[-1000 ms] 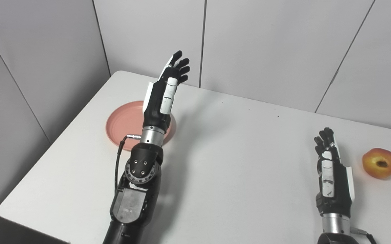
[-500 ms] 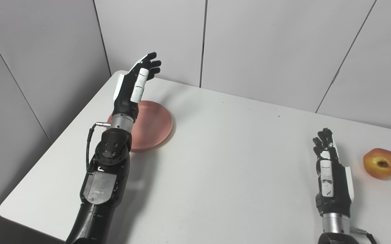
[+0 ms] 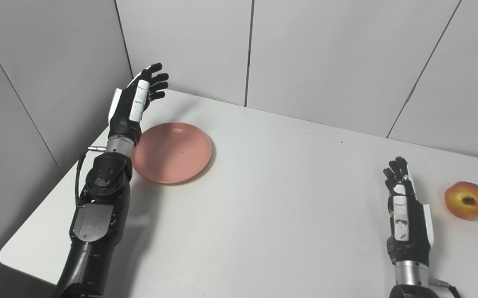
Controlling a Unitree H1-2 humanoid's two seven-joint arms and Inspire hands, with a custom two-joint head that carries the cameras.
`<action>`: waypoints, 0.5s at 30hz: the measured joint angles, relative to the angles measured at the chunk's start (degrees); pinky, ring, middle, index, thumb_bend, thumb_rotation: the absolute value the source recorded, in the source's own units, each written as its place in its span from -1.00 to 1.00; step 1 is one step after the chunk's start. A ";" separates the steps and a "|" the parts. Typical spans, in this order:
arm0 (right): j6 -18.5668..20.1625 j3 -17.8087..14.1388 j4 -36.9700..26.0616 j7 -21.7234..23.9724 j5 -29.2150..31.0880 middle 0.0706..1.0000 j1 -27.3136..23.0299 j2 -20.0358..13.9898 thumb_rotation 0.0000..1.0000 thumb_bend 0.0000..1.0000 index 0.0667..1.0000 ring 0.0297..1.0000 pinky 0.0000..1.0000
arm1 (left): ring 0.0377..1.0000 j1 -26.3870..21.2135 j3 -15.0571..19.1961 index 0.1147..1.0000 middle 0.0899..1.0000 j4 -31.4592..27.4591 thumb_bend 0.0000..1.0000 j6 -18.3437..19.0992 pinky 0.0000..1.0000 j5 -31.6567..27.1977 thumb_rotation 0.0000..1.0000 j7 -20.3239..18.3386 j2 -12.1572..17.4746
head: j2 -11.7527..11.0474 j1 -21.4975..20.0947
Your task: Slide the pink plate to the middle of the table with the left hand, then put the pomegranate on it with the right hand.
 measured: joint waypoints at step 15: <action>0.00 -0.06 0.00 0.12 0.50 0.89 0.01 -0.07 0.89 0.19 0.90 0.88 1.00 | 0.60 0.88 4.00 0.59 0.59 10.52 0.92 -4.25 0.52 -4.51 1.00 -0.01 1.13 | 0.26 0.09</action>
